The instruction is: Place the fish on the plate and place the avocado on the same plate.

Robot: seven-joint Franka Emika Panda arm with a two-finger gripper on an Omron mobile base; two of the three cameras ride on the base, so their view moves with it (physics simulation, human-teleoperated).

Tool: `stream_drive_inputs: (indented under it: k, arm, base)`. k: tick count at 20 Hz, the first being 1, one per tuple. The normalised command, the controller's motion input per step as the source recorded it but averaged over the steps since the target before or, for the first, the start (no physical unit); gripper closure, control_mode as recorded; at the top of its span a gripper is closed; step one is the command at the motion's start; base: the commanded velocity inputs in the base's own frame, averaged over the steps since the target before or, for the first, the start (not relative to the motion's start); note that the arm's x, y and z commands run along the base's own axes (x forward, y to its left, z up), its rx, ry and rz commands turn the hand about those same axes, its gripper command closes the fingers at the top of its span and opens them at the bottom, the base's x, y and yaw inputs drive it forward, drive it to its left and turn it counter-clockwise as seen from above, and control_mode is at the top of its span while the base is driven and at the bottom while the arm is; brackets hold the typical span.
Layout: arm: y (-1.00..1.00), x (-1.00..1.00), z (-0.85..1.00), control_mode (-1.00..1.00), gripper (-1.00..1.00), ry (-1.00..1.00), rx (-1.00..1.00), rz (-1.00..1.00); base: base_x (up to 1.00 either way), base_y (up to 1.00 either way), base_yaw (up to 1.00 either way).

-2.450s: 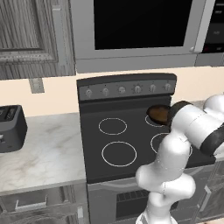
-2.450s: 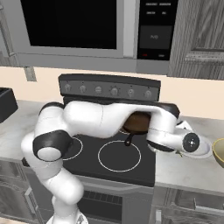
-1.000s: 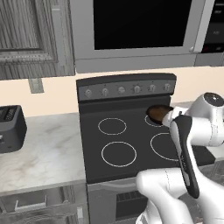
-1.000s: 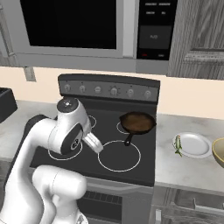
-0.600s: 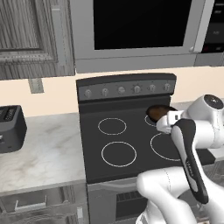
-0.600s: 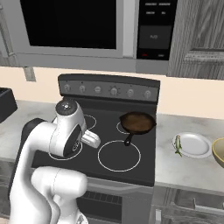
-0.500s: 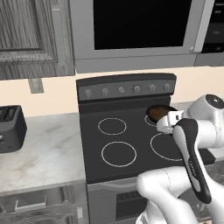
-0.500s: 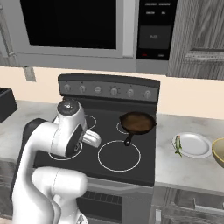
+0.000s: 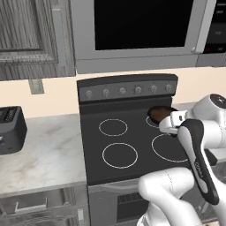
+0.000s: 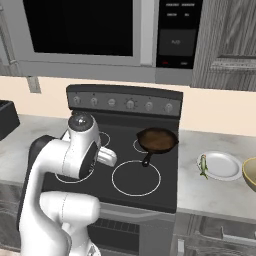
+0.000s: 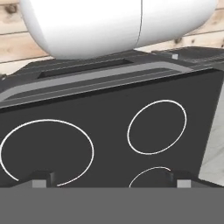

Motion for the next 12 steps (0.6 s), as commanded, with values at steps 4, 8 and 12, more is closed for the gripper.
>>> stream_drive_inputs:
  k: [4,8,12]
  arm:
    - [0.00,-0.17,0.00,-1.00,-1.00,-0.11,0.00,0.02]
    - [0.00,-0.09,0.00,1.00,-1.00,-0.05,0.00,0.01]
    - [0.00,0.00,0.00,1.00,-1.00,0.00,0.00,0.00]
  base:
    - [0.00,0.00,0.00]
    - [-0.34,0.00,0.02]
    - [-0.61,-0.05,0.00]
